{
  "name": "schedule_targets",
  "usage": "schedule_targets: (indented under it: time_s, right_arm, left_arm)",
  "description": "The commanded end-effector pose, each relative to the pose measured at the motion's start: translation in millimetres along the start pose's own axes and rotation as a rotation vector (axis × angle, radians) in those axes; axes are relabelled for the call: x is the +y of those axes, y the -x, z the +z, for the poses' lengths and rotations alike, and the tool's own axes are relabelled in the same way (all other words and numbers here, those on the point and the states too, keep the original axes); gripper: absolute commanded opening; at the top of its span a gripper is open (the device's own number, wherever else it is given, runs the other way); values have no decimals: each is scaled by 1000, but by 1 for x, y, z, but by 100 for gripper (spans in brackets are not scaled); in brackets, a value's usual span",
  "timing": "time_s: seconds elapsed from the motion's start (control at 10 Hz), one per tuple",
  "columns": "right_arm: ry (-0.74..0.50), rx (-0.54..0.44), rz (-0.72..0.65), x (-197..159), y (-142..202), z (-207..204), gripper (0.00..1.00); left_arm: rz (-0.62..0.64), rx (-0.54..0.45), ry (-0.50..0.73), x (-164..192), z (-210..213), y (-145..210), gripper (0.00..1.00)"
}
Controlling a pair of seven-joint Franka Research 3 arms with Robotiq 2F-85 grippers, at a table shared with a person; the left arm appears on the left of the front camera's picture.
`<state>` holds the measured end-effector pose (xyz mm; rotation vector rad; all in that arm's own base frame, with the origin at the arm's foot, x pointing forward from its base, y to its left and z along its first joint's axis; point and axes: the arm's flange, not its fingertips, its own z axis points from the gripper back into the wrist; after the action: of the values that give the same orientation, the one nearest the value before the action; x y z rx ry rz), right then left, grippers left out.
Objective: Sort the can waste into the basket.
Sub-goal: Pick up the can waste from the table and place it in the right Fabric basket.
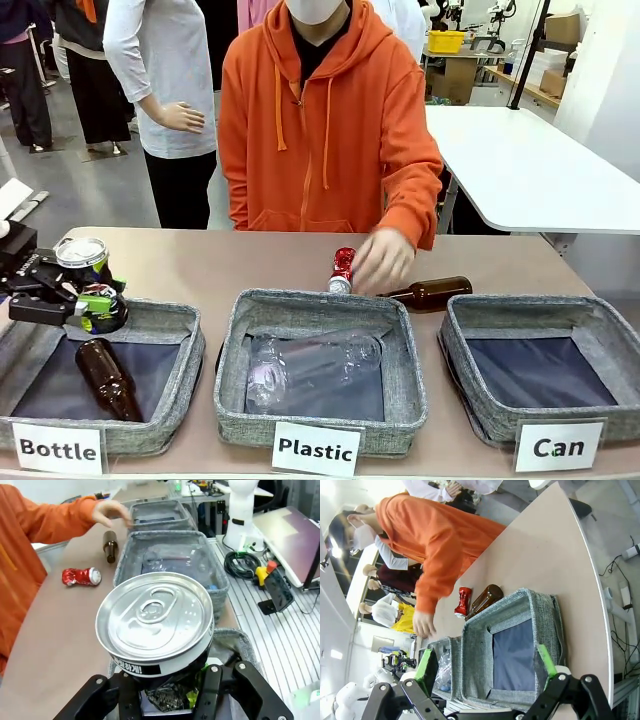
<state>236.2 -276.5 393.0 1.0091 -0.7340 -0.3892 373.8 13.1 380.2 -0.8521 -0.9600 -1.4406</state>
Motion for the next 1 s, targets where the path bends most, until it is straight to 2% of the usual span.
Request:
schedule_targets:
  time_s: [0.0, 0.1, 0.3, 0.4, 0.6, 0.7, 0.8, 0.9]
  right_arm:
    - [-22, -25, 25, -2, -3, -1, 100]
    - [-22, -25, 25, -2, -3, -1, 100]
    - [-22, -25, 25, -2, -3, -1, 100]
    - [0, 0, 0, 0, 0, 0, 100]
    - [-78, 50, 109, 36, -14, 85, 100]
    - [-105, 121, 78, 36, -20, 125, 100]
    - [-166, 114, 36, 33, -28, 157, 100]
    - [-280, 119, 12, 24, -36, 193, 100]
  left_arm:
    - [15, 10, -61, -21, 0, -47, 39]
    - [12, 7, -49, -39, -9, -78, 39]
    - [-30, 82, 21, -45, -44, -131, 39]
    - [8, 118, 25, -41, -74, -160, 39]
    - [104, 100, -120, -13, -132, -223, 39]
    - [84, 145, -90, -6, -172, -249, 39]
    - [46, 216, -46, 7, -213, -272, 39]
    - [55, 254, -52, 21, -260, -297, 39]
